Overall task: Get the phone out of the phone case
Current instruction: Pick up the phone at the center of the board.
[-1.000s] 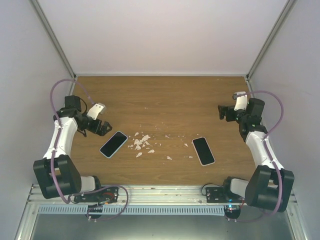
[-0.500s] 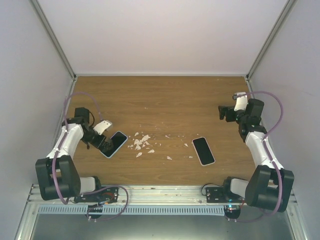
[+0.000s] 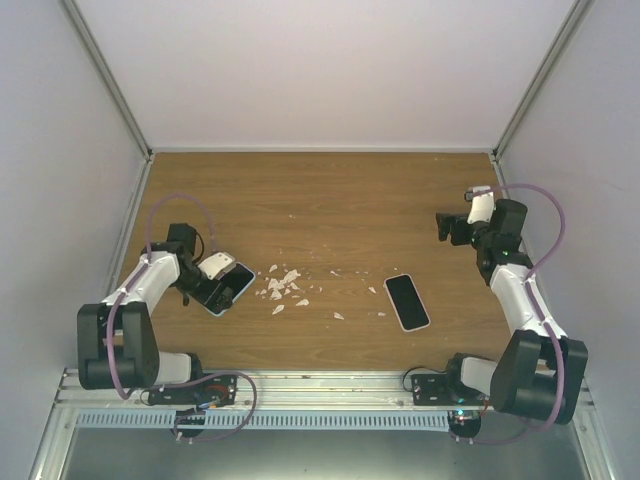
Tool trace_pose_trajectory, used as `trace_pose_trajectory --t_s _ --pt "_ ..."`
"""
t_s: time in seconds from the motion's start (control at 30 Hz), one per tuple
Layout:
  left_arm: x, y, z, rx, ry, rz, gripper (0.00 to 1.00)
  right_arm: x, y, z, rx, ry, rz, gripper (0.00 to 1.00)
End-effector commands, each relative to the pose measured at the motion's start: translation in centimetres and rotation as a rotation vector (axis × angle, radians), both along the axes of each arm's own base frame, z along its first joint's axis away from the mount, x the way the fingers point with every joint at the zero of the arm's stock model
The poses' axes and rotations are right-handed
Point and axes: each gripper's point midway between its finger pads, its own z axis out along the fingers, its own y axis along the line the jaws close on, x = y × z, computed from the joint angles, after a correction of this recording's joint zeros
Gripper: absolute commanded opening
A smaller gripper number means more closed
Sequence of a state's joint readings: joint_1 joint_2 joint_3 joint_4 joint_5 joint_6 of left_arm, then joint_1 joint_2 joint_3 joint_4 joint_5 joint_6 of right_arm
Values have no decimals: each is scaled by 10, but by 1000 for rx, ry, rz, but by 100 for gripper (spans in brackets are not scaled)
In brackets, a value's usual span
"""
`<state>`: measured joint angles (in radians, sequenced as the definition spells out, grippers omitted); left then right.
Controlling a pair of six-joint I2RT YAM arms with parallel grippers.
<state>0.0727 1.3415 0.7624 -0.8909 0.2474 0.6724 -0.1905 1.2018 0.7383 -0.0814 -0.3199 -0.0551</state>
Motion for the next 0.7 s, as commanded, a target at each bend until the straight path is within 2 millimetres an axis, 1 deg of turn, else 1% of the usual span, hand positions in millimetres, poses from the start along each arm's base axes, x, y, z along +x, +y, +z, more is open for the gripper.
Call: trace_pose_trajectory --t_s 0.0,0.3,0.43,0.53,0.6,0.67 --pt "4 -2 -10 20 -10 0 99 0 4 8 -8 -41 19 100" --pt "13 4 -20 69 -27 23 99 -1 3 8 -10 -45 16 100" --pt "13 2 -25 83 -23 11 99 -1 2 8 -13 -46 12 99" --pt "12 4 -28 100 -25 14 99 -1 2 8 -14 -47 13 100" --pt "12 -3 -29 101 -25 -12 99 -1 2 8 -15 -48 13 100" --pt "11 -6 -31 101 -20 -17 99 -1 2 8 -15 -47 14 100"
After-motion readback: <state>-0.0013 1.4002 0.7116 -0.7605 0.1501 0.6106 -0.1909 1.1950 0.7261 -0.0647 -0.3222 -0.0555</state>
